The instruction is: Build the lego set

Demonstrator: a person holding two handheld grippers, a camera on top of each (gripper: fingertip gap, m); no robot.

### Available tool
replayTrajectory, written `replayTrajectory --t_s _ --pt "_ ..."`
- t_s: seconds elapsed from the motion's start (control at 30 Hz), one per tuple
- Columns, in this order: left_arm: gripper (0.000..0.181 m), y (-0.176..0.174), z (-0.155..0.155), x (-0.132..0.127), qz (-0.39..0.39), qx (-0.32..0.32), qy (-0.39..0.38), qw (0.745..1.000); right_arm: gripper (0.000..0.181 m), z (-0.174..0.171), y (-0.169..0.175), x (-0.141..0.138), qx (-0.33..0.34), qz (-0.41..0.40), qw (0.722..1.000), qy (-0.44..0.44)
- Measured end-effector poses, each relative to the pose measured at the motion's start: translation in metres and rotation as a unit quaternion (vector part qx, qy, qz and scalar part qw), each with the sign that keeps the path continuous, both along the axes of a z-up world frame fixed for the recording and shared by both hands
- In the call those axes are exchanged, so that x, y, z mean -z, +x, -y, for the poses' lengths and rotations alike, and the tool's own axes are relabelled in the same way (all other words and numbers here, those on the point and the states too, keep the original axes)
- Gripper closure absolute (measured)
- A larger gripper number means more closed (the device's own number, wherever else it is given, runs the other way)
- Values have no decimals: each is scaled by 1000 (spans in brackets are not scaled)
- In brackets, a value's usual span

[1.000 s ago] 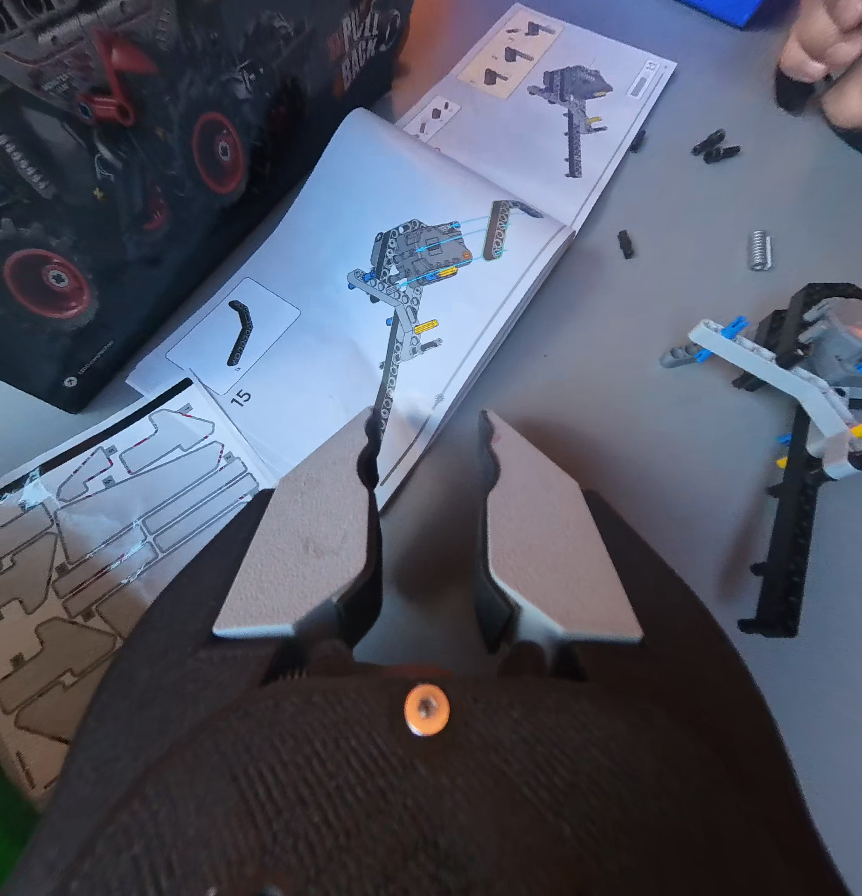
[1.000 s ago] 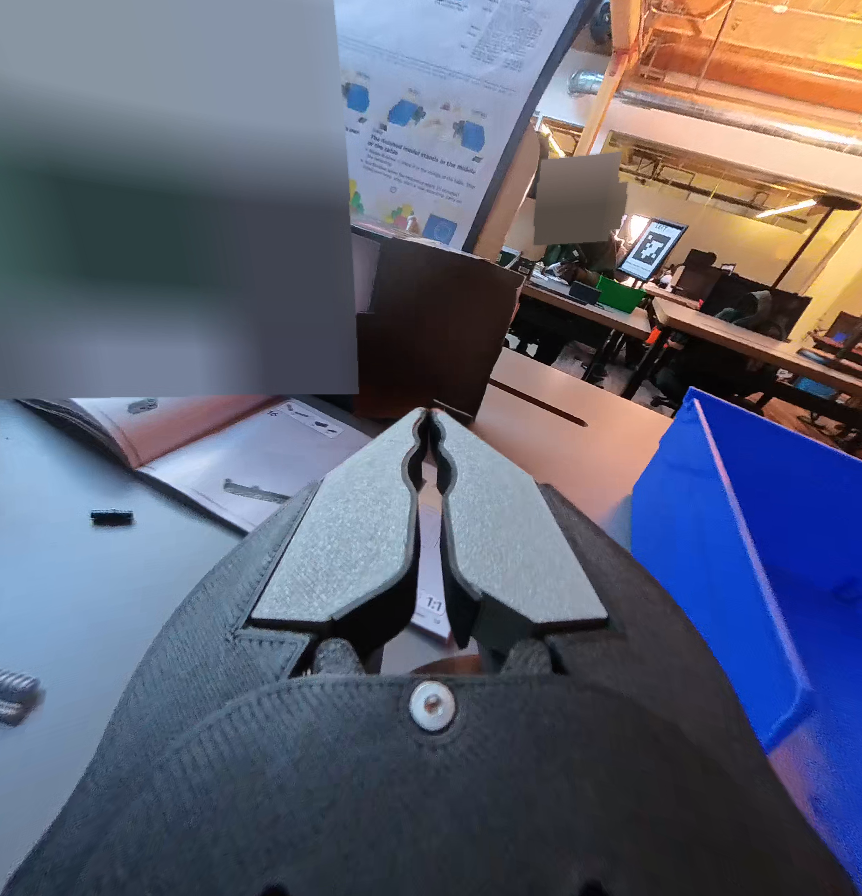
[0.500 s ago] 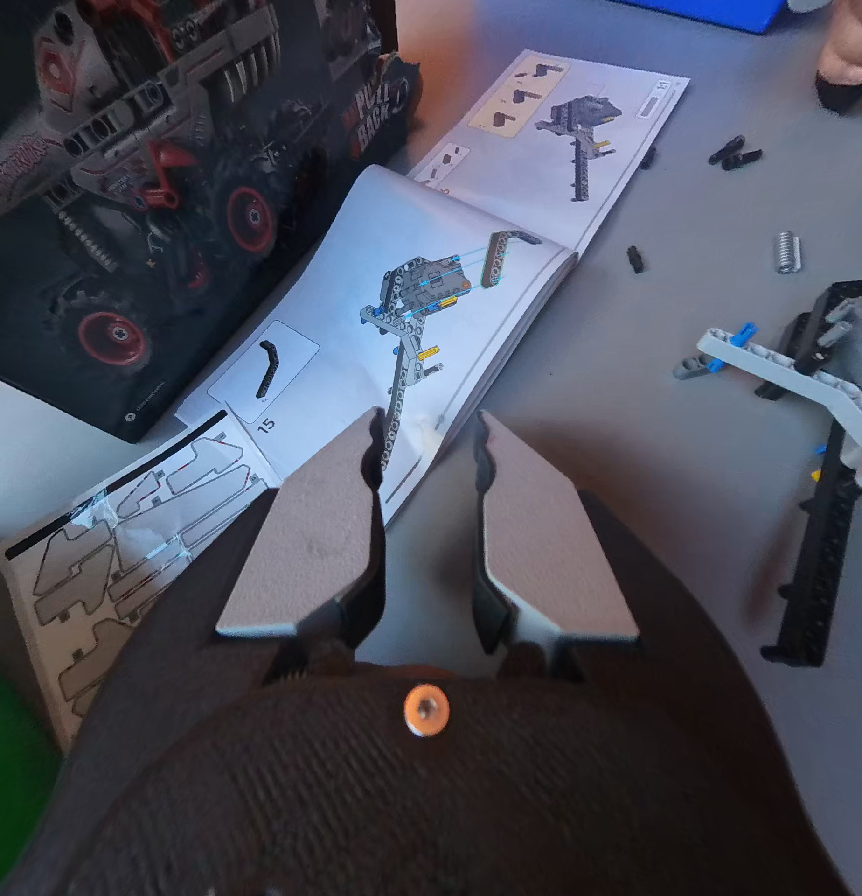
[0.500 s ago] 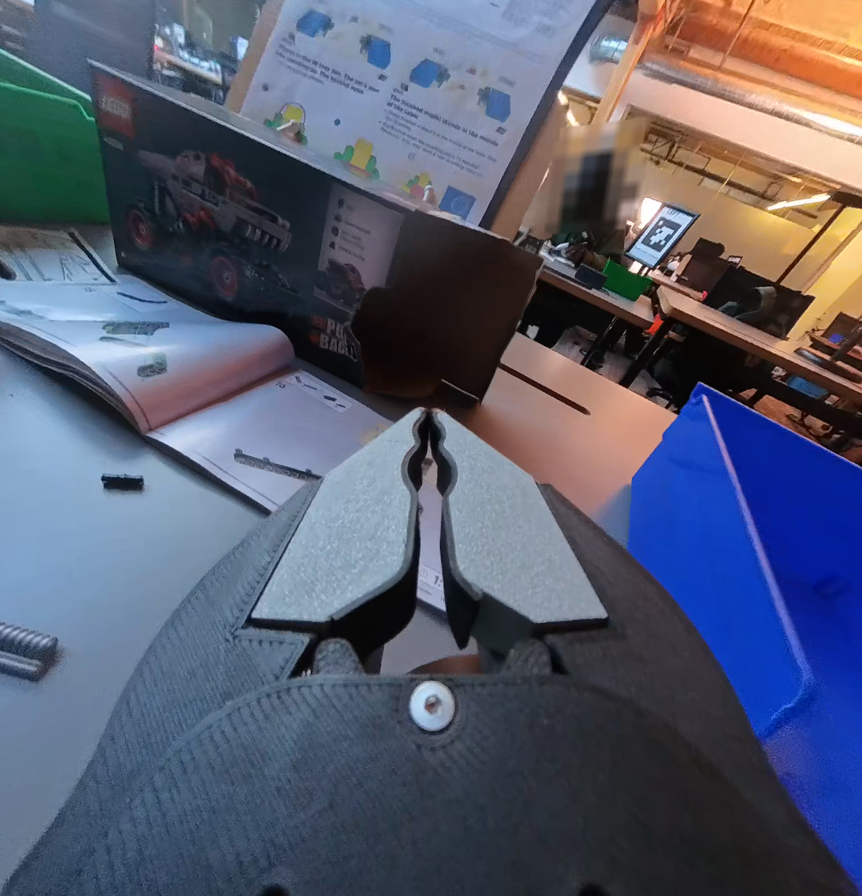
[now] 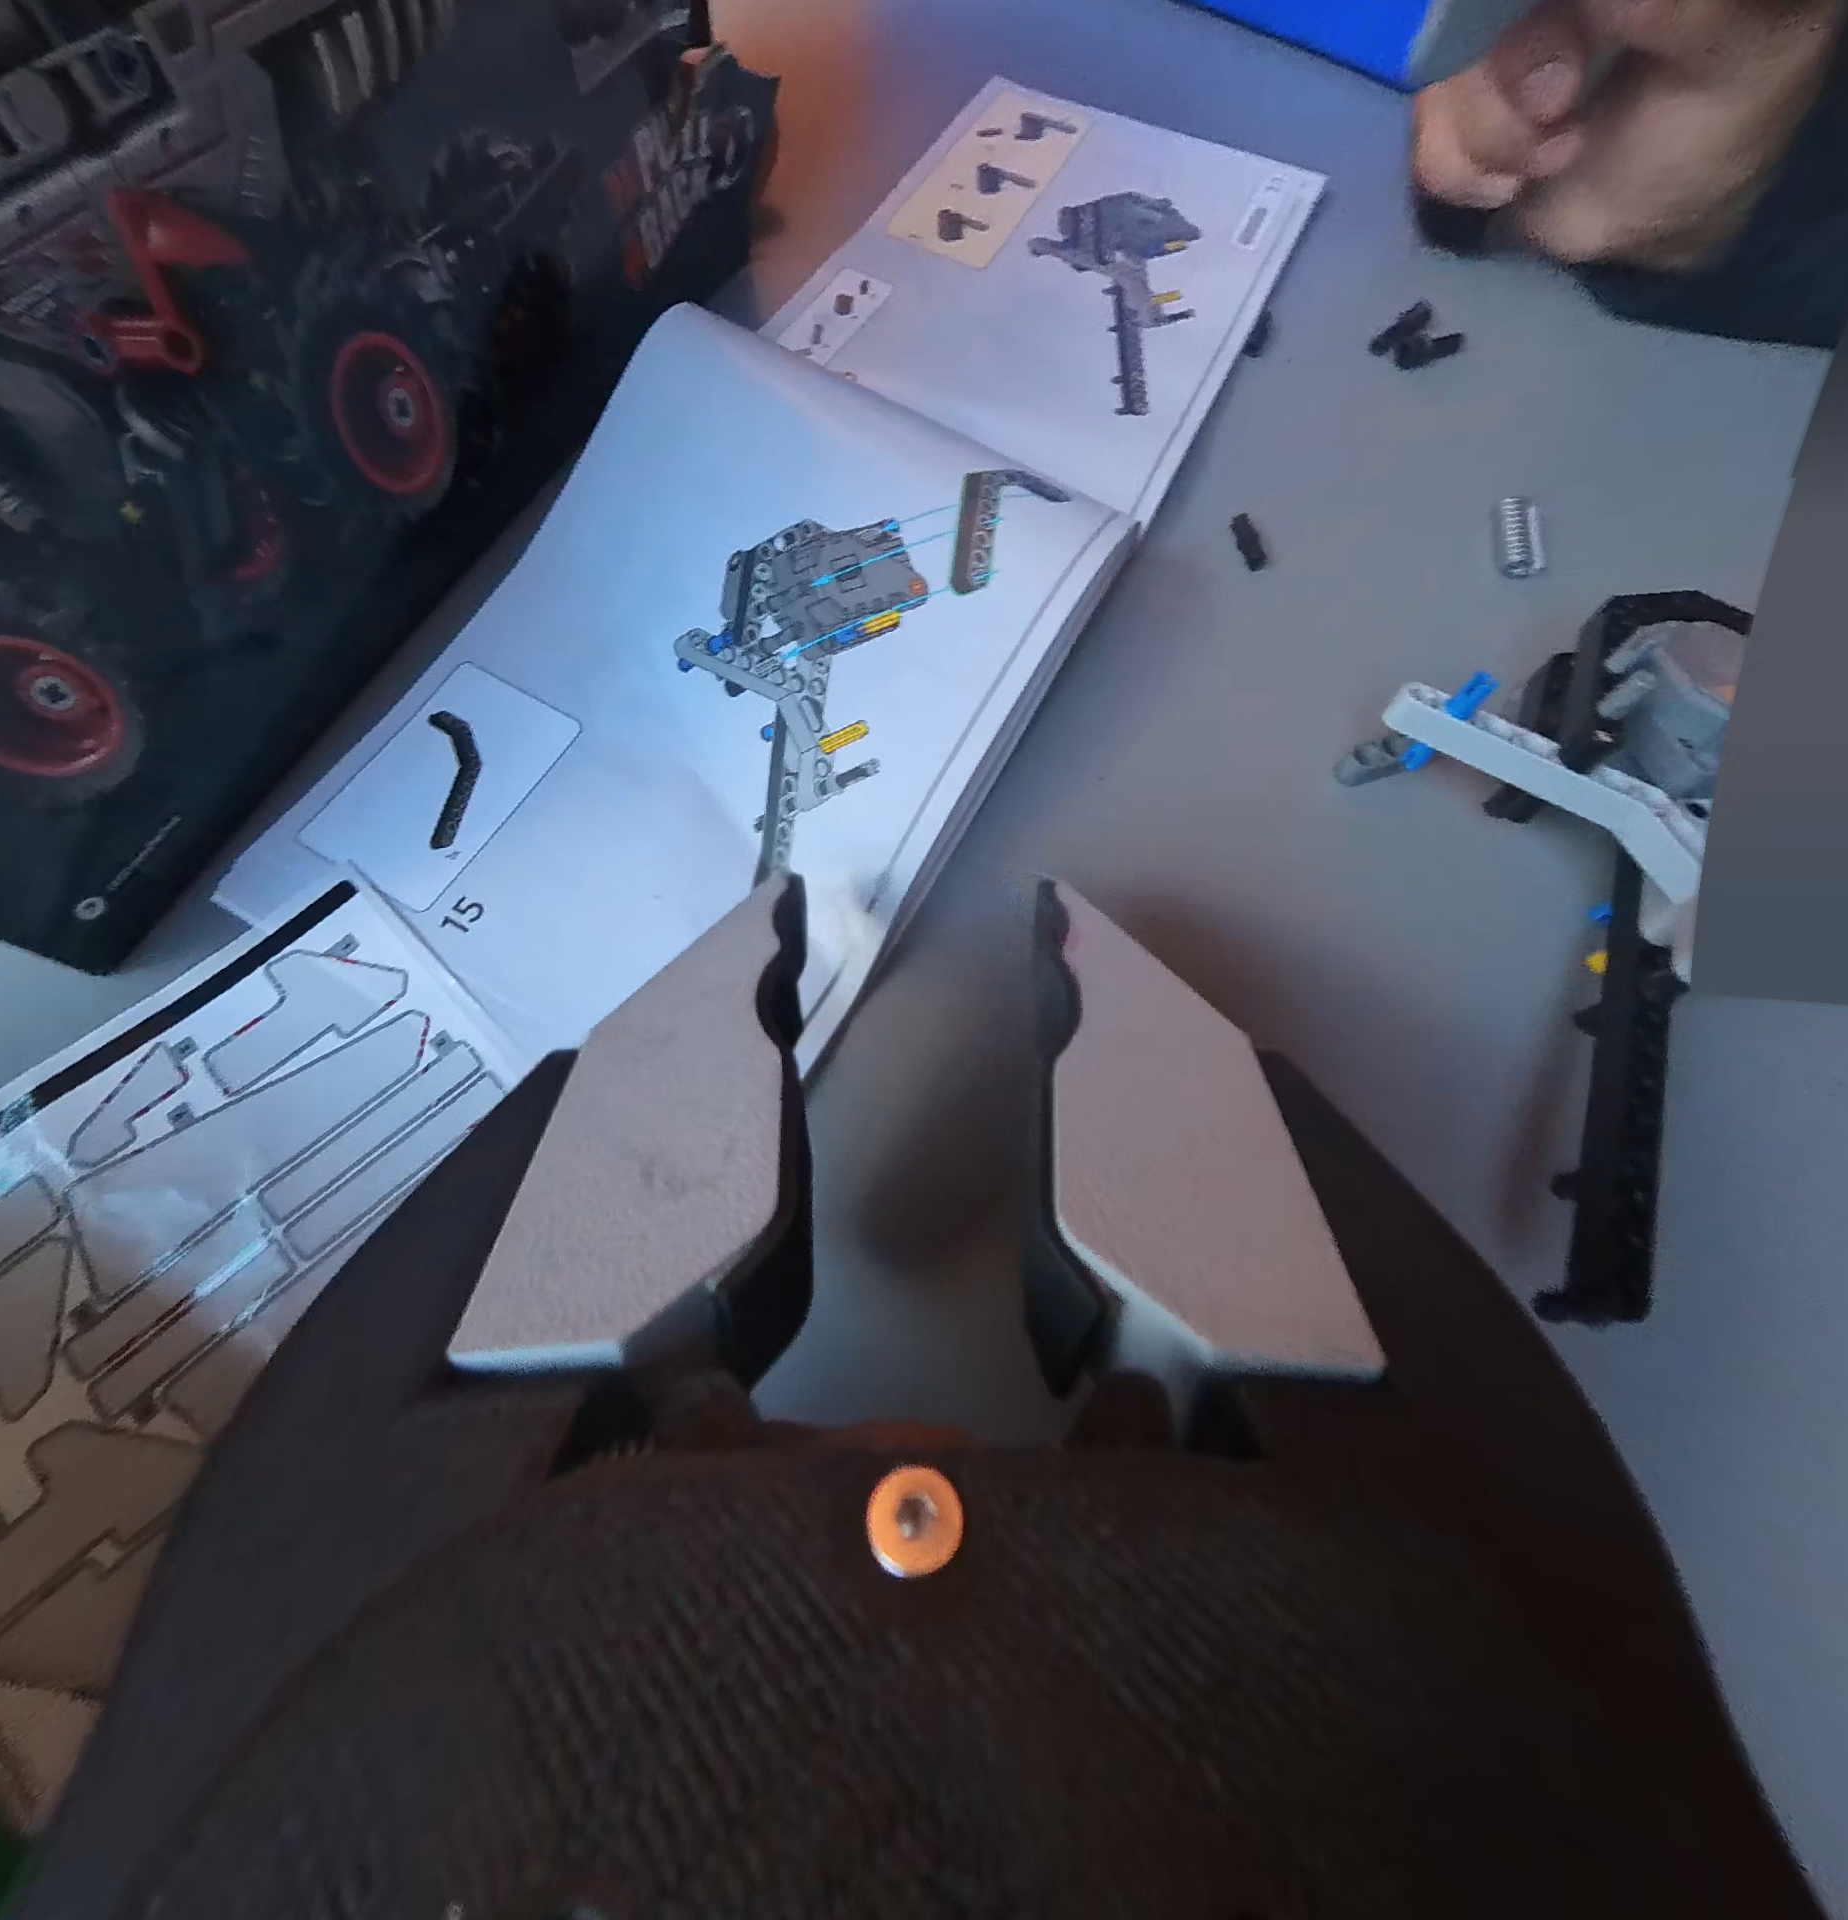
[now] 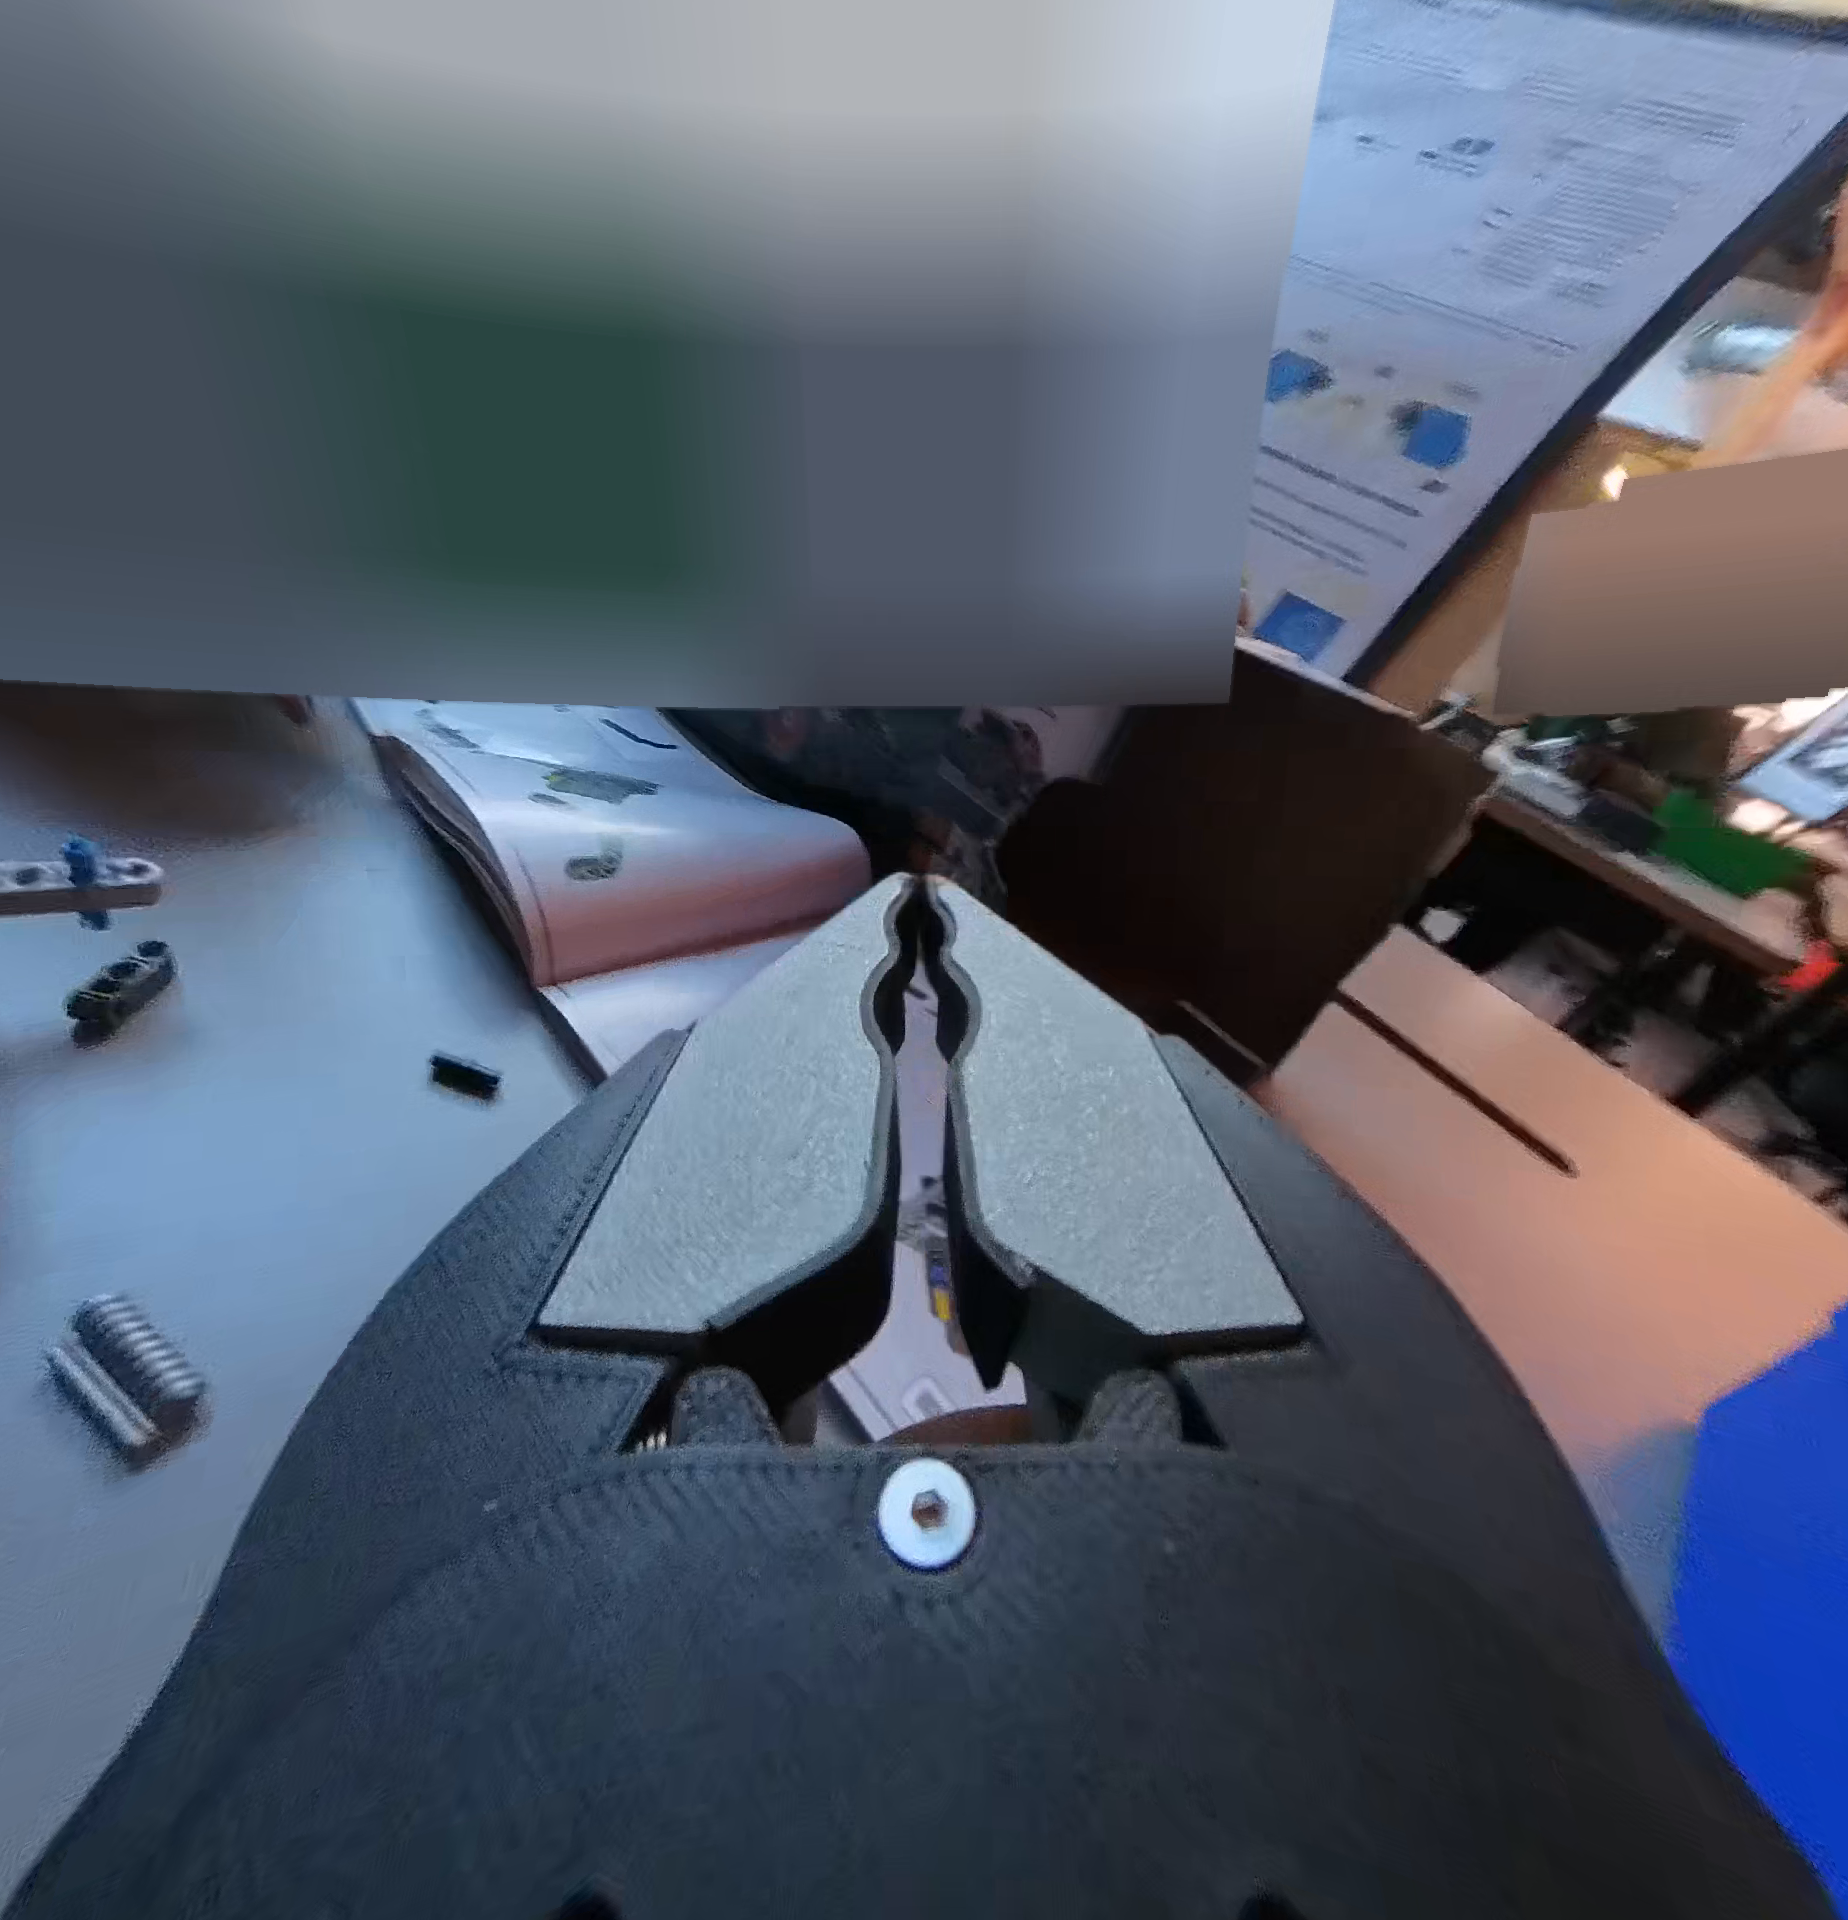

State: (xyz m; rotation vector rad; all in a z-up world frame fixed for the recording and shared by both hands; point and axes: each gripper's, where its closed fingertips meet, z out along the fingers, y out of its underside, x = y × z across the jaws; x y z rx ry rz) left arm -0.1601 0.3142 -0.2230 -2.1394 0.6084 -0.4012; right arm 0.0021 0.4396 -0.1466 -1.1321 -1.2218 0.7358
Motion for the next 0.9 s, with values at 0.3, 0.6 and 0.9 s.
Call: replayTrajectory --t_s 0.3,0.6,0.9 --pt "136 5 2 -10 -7 14 41 999 167 -8 18 -13 29 -54 996 -64" --pt "137 -3 -1 -39 -19 -39 126 991 162 -2 29 -62 39 -115 991 -47" --pt "139 -12 -11 -28 22 -63 92 993 157 -15 42 -44 48 -49 991 -113"
